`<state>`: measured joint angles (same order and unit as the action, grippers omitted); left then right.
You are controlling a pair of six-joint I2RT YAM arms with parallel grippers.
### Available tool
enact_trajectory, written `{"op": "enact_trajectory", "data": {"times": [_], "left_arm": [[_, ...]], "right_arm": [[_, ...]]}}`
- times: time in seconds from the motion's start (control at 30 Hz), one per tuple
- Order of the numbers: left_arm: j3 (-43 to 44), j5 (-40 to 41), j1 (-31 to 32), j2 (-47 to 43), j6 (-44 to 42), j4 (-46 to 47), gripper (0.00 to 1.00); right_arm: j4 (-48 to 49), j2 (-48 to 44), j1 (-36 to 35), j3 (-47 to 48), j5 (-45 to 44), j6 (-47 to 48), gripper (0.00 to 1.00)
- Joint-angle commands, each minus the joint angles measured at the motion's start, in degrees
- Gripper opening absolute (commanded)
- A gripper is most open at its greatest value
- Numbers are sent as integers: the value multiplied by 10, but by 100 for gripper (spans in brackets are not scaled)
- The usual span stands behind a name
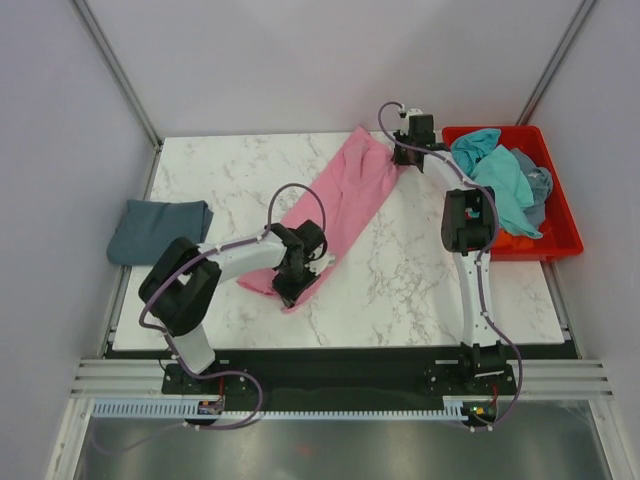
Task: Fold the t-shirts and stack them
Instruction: Fold the tshirt
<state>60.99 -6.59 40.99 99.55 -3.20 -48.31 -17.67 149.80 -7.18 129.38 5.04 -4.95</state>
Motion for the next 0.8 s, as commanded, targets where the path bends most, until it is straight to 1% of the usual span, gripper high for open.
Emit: {"op": "enact_trajectory", "data": {"times": [0.0, 0.13, 0.17, 0.27, 0.3, 0.33, 0.37, 0.4, 0.43, 0.47, 0.5, 0.53, 0.6, 0.63, 0.77], "left_arm": [[1, -40, 48, -6, -27, -10, 2], [-2, -54, 106, -3, -29, -8, 2], [1, -55, 129, 0, -32, -9, 2], [15, -65, 155, 14, -32, -10, 2], [20, -69, 158, 19, -33, -12, 11], [35, -77, 160, 21, -35, -15, 21], [45, -75, 163, 21, -38, -20, 40], [54, -53, 164, 13, -41, -30, 74], [72, -42, 166, 7, -44, -34, 91], [83, -37, 167, 3, -57, -40, 99], [92, -37, 167, -4, -57, -40, 99], [108, -37, 168, -8, -57, -40, 99], [119, -37, 168, -22, -57, -40, 99], [129, -37, 167, -26, -57, -40, 99], [156, -37, 161, -36, -57, -40, 99]], "right_arm": [[29, 12, -9, 31, -8, -16, 0], [39, 16, -8, 40, -13, -13, 0], [44, 18, -8, 41, -13, -13, 0], [48, 19, -9, 41, -16, -15, 0], [48, 16, -9, 40, -21, -16, 0], [47, 9, -8, 36, -30, -16, 4], [42, -5, -6, 34, -40, -11, 14], [41, -16, -6, 32, -42, -5, 27], [37, -28, -5, 24, -44, -2, 50], [36, -57, 1, 18, -47, 1, 57], [36, -72, 3, 11, -47, 2, 64], [36, -103, 7, -5, -44, 2, 66], [36, -132, 16, -19, -35, -1, 70], [34, -159, 21, -36, -34, -2, 70], [27, -215, 27, -90, -11, -22, 70]]}}
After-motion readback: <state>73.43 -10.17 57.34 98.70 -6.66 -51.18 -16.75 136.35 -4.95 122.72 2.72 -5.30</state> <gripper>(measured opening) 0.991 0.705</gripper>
